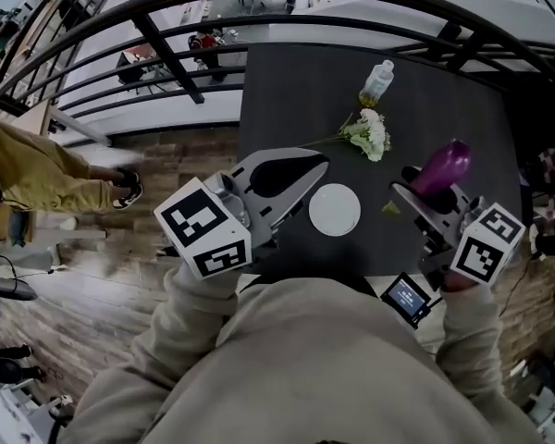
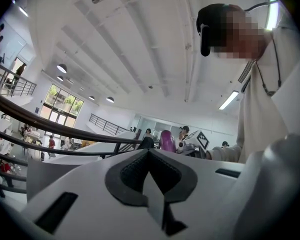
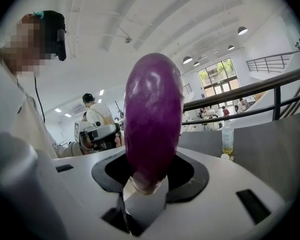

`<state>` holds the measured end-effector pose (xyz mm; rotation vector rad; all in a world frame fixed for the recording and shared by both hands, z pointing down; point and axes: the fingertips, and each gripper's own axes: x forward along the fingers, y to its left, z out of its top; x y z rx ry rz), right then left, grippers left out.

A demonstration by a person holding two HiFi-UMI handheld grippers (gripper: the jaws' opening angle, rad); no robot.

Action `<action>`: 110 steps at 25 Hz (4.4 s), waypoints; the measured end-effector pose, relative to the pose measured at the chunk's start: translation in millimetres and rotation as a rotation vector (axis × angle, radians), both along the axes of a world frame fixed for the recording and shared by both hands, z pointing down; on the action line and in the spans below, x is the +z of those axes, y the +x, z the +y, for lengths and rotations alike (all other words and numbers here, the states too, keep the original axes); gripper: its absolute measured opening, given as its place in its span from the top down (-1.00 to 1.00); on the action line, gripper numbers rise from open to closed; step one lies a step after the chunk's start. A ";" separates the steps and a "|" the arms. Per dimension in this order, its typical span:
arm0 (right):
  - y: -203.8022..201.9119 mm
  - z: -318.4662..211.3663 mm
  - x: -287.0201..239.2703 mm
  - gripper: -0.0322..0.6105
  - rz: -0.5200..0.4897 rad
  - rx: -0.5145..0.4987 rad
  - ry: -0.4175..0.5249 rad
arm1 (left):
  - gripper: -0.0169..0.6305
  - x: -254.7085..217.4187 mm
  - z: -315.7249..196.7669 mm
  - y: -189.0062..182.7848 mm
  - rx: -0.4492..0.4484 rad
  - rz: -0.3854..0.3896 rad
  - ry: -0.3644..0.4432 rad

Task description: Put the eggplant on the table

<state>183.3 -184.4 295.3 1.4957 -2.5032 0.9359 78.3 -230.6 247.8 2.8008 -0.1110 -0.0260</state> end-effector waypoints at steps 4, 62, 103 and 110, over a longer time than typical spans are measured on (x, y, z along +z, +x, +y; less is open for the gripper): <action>-1.8 -12.2 11.8 0.33 0.006 -0.025 -0.042 | 0.93 7.6 -10.5 1.2 -0.004 -0.013 -0.020; -48.1 -46.7 129.6 0.33 0.017 -0.305 -0.288 | 0.93 116.8 -8.7 -16.9 -0.149 -0.108 -0.262; -40.7 13.7 380.9 0.33 0.356 -0.421 -0.929 | 0.93 162.2 15.3 -90.5 -0.418 -0.116 -0.385; -31.1 14.3 391.4 0.32 0.430 -0.401 -0.965 | 0.93 168.0 20.7 -99.3 -0.422 -0.101 -0.419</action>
